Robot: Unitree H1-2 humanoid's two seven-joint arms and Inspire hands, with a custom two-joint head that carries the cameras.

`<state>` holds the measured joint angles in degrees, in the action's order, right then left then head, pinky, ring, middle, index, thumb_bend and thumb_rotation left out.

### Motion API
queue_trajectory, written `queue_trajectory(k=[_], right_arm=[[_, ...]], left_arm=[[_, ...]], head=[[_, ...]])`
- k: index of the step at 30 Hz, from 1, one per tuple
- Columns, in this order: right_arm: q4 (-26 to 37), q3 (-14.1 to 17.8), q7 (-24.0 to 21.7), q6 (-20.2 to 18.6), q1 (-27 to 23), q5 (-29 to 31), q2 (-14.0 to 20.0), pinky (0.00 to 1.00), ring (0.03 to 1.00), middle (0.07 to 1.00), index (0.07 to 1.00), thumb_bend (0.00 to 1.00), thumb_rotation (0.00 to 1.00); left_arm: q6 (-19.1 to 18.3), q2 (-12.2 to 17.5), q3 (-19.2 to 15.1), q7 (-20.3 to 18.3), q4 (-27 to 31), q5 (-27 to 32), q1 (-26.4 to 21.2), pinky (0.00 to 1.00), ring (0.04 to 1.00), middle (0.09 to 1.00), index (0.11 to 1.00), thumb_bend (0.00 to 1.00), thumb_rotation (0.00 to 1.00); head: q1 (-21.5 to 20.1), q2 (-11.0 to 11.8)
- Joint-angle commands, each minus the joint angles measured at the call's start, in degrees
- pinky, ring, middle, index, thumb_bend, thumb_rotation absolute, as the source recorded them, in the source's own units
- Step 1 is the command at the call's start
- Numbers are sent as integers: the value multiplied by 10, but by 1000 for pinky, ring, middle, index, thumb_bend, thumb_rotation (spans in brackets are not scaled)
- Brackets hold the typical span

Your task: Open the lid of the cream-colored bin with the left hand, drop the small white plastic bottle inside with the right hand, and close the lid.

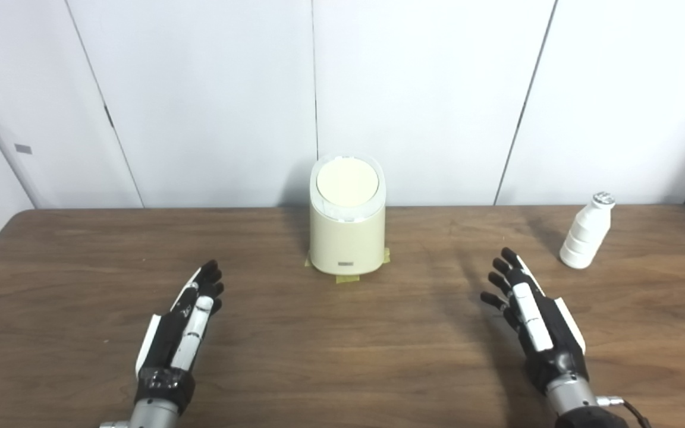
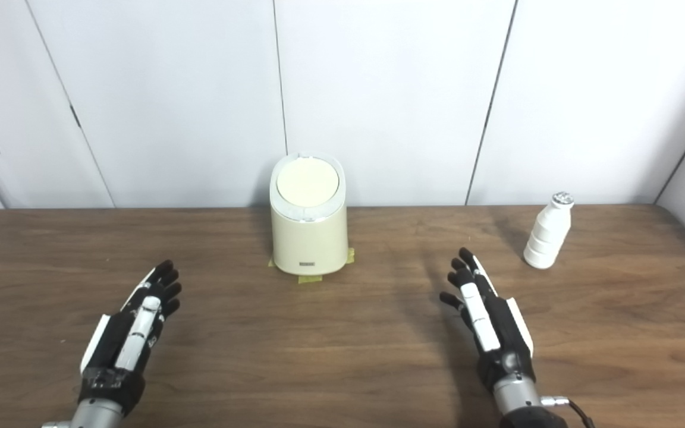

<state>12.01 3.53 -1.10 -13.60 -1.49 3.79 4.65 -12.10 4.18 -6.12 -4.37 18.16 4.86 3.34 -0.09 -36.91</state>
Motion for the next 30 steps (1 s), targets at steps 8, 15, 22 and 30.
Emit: queue_trajectory(k=[8, 15, 22, 30], right_arm=[[22, 3, 0, 8, -23, 4, 1, 820, 924, 938, 944, 577, 857], [21, 2, 0, 9, -23, 0, 1, 805, 921, 937, 943, 573, 854], [21, 0, 0, 9, -23, -2, 1, 811, 927, 943, 944, 575, 857], [18, 1, -1, 6, -28, 0, 3, 803, 919, 938, 939, 589, 844]], left_arm=[[19, 6, 4, 1, 7, -1, -15, 950, 940, 946, 959, 486, 748], [19, 4, 3, 3, 7, 0, -16, 938, 932, 940, 954, 490, 741], [19, 6, 1, 2, 6, 3, -18, 944, 938, 943, 960, 485, 738], [12, -9, -8, 30, 21, -6, -30, 860, 881, 893, 924, 477, 370]], head=[[0, -2], [0, -1], [1, 3], [9, 5]])
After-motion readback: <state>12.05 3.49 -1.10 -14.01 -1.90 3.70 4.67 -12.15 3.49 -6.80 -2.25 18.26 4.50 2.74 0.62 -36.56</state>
